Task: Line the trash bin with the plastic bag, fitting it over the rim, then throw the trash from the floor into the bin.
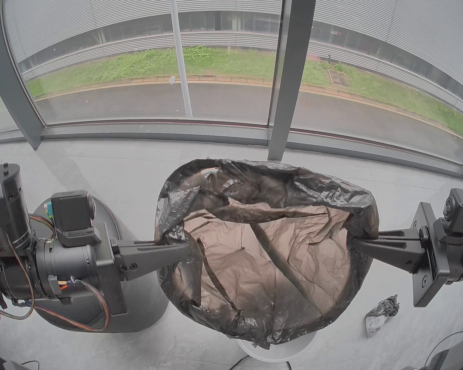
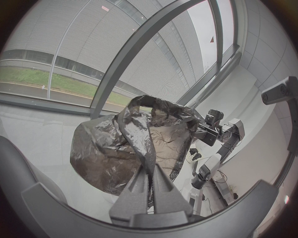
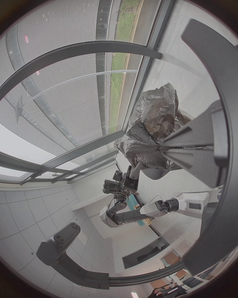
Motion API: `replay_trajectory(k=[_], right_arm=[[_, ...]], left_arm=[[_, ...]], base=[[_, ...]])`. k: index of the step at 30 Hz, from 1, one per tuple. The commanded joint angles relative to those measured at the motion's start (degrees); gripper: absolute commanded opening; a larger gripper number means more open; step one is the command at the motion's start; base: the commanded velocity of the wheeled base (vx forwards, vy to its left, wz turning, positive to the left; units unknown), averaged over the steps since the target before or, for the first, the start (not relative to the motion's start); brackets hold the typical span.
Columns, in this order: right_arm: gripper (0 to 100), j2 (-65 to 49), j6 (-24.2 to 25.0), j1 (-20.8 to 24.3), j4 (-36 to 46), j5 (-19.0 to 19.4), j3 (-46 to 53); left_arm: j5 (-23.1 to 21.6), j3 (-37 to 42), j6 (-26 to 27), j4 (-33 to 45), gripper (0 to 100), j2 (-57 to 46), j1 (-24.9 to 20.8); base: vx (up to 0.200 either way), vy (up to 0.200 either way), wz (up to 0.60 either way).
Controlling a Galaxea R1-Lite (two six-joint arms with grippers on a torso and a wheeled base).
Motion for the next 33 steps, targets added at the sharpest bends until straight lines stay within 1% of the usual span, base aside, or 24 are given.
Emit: replay_trajectory(k=[1,10,13,16,20,22,23,24,25,26,27,29,32,33], right_arm=[[0,0.19,0.36,-0.05,-0.01,0.07,0.54],[0,-0.51,2.38,0.03,-0.01,0.16,1.24],[0,-1.04,2.91,0.12,0.08,0.25,1.6],[0,-0.95,3.08,0.12,0.08,0.34,2.65],[0,0.01,3.26,-0.14,0.08,0.34,4.67],[0,0.8,3.34,-0.49,0.17,0.34,4.76],[0,1.33,3.34,-0.58,0.08,-0.01,4.85],[0,1.33,3.34,-0.58,0.08,-0.01,4.85],[0,1.95,3.34,-0.93,0.08,-0.45,4.94],[0,2.12,3.52,-0.93,0.25,-0.54,4.85],[0,2.12,3.52,-0.93,0.25,-0.54,4.85],[0,3.27,4.58,-1.02,1.66,-0.54,3.97],[0,4.32,5.37,-0.93,3.77,-0.54,2.39],[0,4.5,5.37,-0.93,4.21,-0.63,2.12]], left_arm=[[-1.33,1.22,-0.01,-0.14,0,0.77,-0.19],[-5.37,1.3,-0.63,-0.4,0,4.9,1.39],[-5.98,1.57,-1.33,-0.49,0,4.9,2.27],[-7.3,2.1,-2.65,-0.75,0,4.72,4.38],[-10.11,4.12,-4.67,-3.65,0,5.16,7.9],[-12.4,4.91,-5.37,-5.59,0,7.1,9.57],[-14.6,5.26,-5.64,-7.34,0,9.12,10.97],[-14.6,5.26,-5.64,-7.34,0,9.12,10.97],[-18.64,5.61,-5.64,-11.12,0,13.16,13.87],[-20.57,5.61,-5.46,-13.59,0,15.8,15.19],[-20.84,5.61,-5.37,-13.94,0,16.15,15.28],[-23.39,5.7,-5.37,-21.23,0,23.18,17.65],[-24.27,5.87,-5.64,-28.53,0,29.42,18.36],[-24.44,5.87,-5.64,-29.58,0,30.3,18.27]], base=[[-0.2,0.0,0.0],[-0.2,0.0,0.0],[-0.2,0.0,0.0],[-0.2,0.0,0.0],[-0.2,0.0,0.0],[-0.2,0.0,0.0],[-0.2,0.0,0.0],[-0.2,0.0,0.0],[-0.2,0.0,0.0],[-0.2,0.0,0.0],[-0.2,0.0,0.0],[-0.2,0.0,0.0],[0.0,0.0,0.0],[0.0,0.0,0.0]])
